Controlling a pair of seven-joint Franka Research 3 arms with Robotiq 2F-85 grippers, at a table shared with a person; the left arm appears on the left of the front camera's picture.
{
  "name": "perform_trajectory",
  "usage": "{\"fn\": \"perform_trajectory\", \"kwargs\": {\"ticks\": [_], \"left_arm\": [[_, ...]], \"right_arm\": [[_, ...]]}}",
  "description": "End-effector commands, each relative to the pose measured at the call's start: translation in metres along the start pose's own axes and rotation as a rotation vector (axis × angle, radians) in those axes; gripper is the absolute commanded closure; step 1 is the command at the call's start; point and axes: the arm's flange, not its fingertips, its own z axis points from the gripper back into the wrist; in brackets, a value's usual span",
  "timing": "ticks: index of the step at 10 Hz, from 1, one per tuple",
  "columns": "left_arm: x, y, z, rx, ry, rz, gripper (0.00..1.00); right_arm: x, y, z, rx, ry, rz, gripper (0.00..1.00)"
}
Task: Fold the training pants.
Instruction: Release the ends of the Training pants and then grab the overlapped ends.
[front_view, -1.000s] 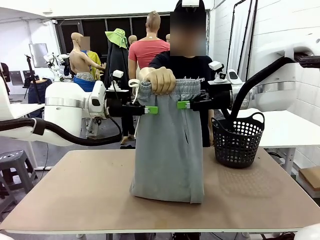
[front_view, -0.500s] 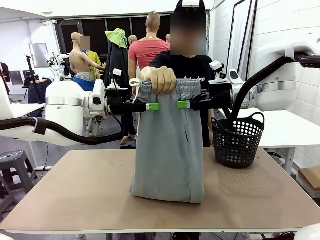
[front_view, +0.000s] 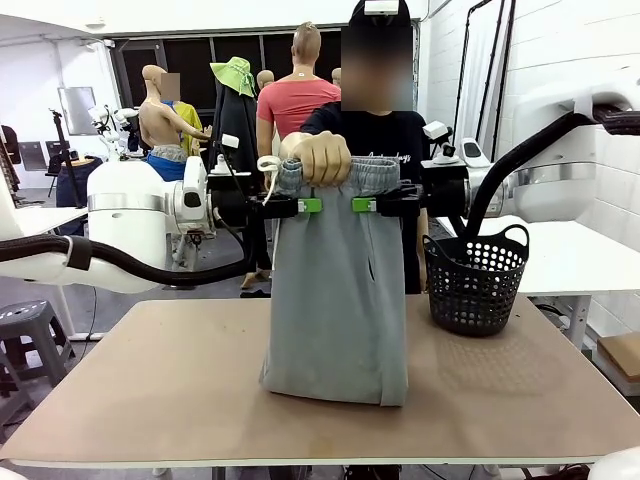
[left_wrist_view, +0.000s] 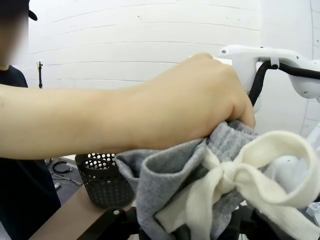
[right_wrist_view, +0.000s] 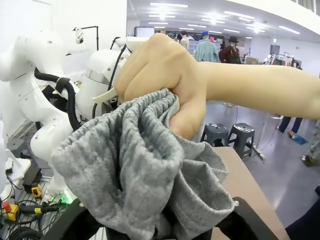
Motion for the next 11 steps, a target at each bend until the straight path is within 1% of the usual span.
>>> {"fn": "perform_trajectory", "kwargs": {"ticks": [1, 3, 5, 6, 7, 8, 9, 10, 11], "left_arm": [[-0.002, -0.004, 0.003, 0.013, -0.051, -0.017, 1.00], [-0.003, -0.002, 0.010, 0.014, -0.063, 0.006, 1.00], [-0.009, 0.000, 0.011, 0.031, 0.012, -0.005, 1.00], [-0.010, 0.001, 0.011, 0.031, 0.014, -0.001, 1.00], [-0.010, 0.000, 0.010, 0.030, 0.037, -0.010, 1.00], [-0.010, 0.002, 0.011, 0.044, 0.042, -0.017, 1.00], [-0.011, 0.005, 0.013, 0.062, 0.054, -0.042, 1.00], [-0.008, 0.003, 0.010, 0.025, 0.016, 0.006, 1.00], [-0.008, 0.003, 0.010, 0.025, 0.016, 0.006, 1.00]], "right_arm": [[0.002, -0.001, 0.002, -0.015, -0.029, -0.022, 1.00], [0.003, -0.001, 0.006, 0.004, -0.036, -0.041, 1.00], [0.004, -0.002, 0.003, 0.012, -0.010, -0.031, 1.00], [0.004, -0.002, 0.001, 0.017, 0.005, -0.028, 1.00], [0.003, -0.003, 0.000, 0.020, 0.029, -0.026, 1.00], [0.002, -0.004, -0.003, 0.024, 0.058, -0.020, 1.00], [0.001, -0.010, -0.016, 0.033, 0.195, 0.074, 1.00], [-0.003, 0.000, 0.001, 0.013, 0.027, -0.009, 1.00], [-0.003, 0.000, 0.001, 0.013, 0.027, -0.009, 1.00]]}}
